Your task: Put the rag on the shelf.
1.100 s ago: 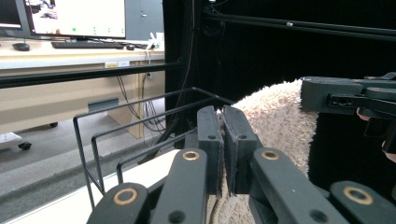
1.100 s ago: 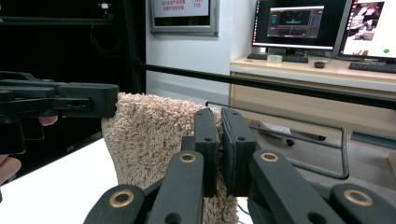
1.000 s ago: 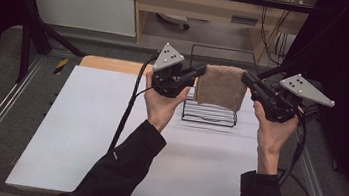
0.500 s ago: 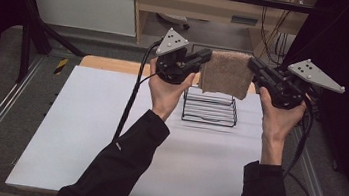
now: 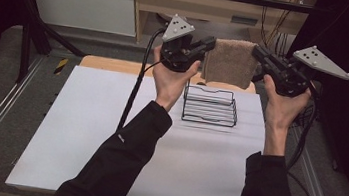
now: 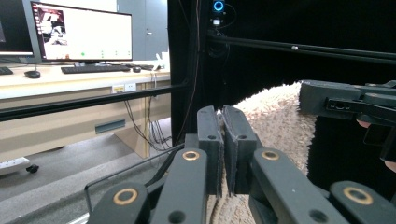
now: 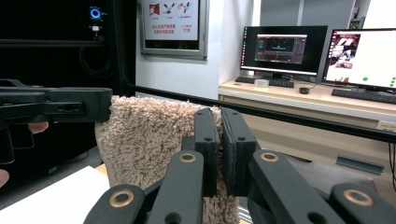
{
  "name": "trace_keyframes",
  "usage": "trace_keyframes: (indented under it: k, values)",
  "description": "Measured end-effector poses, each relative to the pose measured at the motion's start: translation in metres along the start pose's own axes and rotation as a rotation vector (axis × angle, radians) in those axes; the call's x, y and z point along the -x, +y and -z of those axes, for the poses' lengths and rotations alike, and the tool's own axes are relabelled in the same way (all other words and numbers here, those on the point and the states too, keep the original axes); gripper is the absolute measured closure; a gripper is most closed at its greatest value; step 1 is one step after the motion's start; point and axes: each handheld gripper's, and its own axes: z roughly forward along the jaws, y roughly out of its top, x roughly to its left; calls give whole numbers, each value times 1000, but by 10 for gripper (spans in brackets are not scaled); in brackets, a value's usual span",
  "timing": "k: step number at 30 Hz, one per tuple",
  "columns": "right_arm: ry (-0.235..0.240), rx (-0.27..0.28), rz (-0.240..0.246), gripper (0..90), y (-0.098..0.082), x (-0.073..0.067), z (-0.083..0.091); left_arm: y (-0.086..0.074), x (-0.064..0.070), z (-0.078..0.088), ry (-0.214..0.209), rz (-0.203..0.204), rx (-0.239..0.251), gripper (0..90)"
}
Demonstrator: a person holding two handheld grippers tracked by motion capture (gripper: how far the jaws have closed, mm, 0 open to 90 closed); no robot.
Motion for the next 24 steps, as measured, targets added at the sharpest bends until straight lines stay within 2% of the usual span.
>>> trace_keyframes:
  k: [12,24]
  values:
    - [-3,6,3,860,9,11,-16,14,-8,-13,25,-11,-1,864]
    - [1,-7,-3,860,6,25,-40,14,-23,-31,51,-4,-15,864]
